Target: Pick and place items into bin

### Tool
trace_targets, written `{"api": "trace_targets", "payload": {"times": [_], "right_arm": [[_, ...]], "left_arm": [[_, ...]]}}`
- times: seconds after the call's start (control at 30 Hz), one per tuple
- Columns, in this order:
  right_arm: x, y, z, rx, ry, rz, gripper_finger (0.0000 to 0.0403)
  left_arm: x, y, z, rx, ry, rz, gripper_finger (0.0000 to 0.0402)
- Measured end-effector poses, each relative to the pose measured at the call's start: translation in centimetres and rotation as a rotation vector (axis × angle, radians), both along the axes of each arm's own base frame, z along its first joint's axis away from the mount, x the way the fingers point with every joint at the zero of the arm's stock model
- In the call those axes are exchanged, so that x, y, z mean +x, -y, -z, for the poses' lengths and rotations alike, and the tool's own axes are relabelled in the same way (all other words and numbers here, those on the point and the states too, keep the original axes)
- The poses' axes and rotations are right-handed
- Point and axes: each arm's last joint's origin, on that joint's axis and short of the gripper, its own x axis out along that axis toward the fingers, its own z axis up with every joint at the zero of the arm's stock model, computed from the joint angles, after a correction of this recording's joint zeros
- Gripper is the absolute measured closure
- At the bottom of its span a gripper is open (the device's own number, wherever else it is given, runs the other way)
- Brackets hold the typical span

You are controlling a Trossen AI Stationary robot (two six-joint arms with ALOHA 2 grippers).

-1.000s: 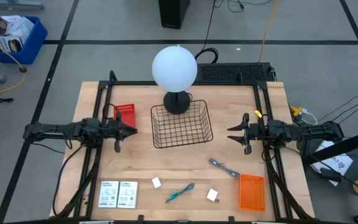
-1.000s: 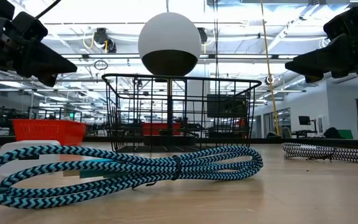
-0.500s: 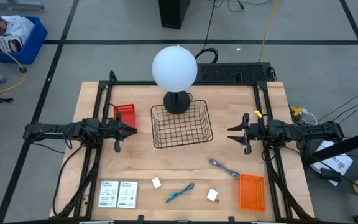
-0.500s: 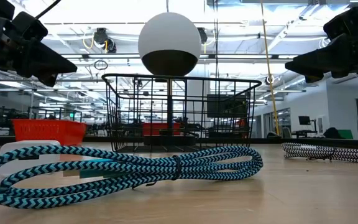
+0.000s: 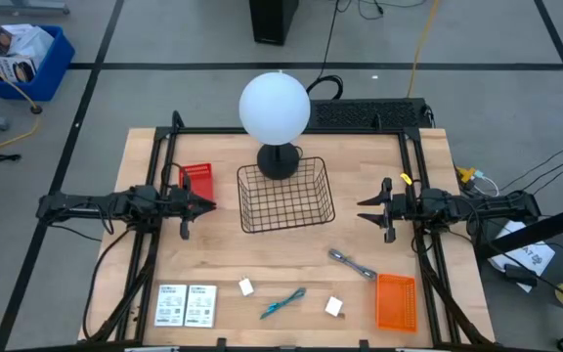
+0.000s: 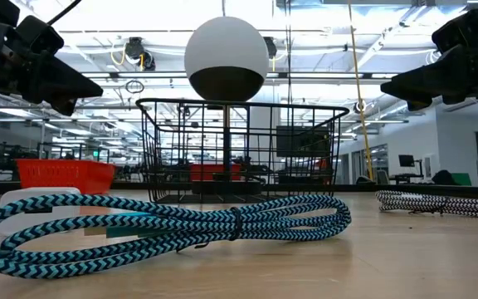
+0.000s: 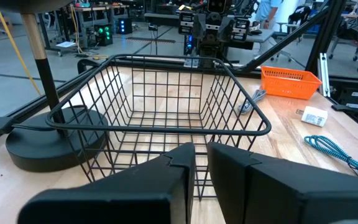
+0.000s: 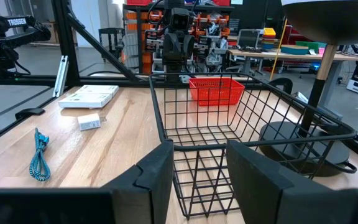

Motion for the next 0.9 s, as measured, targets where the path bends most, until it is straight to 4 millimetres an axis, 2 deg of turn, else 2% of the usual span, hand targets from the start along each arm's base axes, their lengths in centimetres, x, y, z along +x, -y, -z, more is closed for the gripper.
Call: {"api": "trace_targets", "payload": {"times": [0.33,0.5,0.6,0.73,0.9], "right_arm": [[0.0,0.0,-0.3,0.011,0.036,0.002,0.0261],[-0.1,0.0,-1.9,0.186,0.204,-0.004,0.0261],[-0.2,0.0,-2.9,0.226,0.307,-0.018,0.0261],[-0.1,-0.1,-3.2,0.311,0.336,-0.059,0.0261],[0.0,0.1,-3.4,0.426,0.365,0.01,0.0261]], "left_arm": [[0.0,0.0,0.0,0.0,0.0,0.0,0.035],[0.0,0.0,0.0,0.001,0.0,0.0,0.035],[0.0,-0.1,-0.1,0.052,0.01,-0.018,0.035],[0.1,-0.2,-0.4,0.096,0.046,-0.061,0.035],[0.1,-0.3,-0.8,0.078,0.085,-0.088,0.035]]}}
